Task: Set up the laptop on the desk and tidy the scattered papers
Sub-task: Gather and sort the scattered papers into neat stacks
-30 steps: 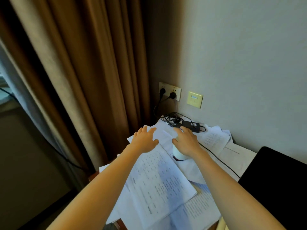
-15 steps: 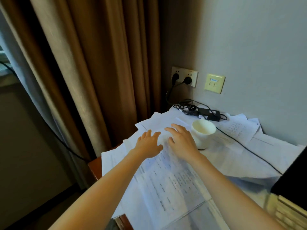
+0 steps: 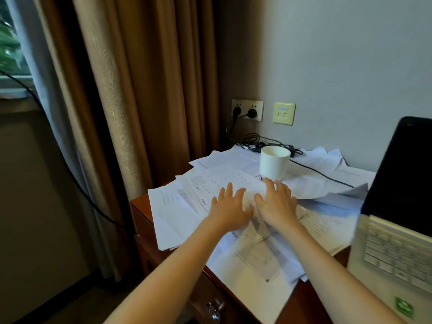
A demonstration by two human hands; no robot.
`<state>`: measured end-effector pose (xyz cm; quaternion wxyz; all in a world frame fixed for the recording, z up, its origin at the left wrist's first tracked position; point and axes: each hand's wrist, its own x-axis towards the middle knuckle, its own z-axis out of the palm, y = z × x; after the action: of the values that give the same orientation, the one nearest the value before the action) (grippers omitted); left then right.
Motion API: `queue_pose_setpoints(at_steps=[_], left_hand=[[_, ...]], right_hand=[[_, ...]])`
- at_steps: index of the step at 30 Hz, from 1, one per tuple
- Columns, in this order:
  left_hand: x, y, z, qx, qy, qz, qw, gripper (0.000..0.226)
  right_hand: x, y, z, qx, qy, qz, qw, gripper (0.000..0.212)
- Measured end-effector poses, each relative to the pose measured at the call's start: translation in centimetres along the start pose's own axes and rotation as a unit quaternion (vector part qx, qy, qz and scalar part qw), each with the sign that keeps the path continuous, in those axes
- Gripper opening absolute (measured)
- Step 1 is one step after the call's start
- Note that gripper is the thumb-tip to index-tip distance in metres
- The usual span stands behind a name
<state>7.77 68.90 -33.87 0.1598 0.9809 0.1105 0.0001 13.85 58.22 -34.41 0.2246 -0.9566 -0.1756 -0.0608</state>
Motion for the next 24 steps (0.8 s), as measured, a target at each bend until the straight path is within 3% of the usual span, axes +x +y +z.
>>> queue_pose_setpoints(at_steps=[4,8,13,16,19,21,24], left_hand=[[-1.7,1.4,1.3,-0.018,0.012,-0.015,1.0,0.06],[-2.3,3.1,1.7,-0.043,0.048,0.007,0.998,0.056],[-2.7,3.2,2.6,-0.007,0.049,0.002,0.999,0.061],[-3.3,2.6,4.2,-0.017,0.094,0.0,0.995,0.062],[-3.5,2.8,4.4,-0.016,0.152,0.023,0.988,0.065],[-3.8,3.1,4.2,-0.012,0.178,0.046,0.983,0.077],[-4.3,3.2,4.2,0.011,0.189,0.055,0.98,0.093]], right_hand=[[-2.0,2.2,-1.1,0.074,0.037,0.064,0.995,0.05],[-3.1,2.8,-1.1,0.307,0.117,0.138,0.934,0.042],[-3.3,3.1,-1.4,0.392,0.132,0.159,0.897,0.044],[-2.8,3.6,-0.8,0.479,0.115,0.211,0.844,0.053],[-2.5,3.7,-0.2,0.581,0.051,0.241,0.776,0.033],[-2.9,3.4,-0.3,0.554,-0.007,0.215,0.804,0.021],[-3.1,2.9,0.0,0.515,-0.024,0.191,0.835,0.027]])
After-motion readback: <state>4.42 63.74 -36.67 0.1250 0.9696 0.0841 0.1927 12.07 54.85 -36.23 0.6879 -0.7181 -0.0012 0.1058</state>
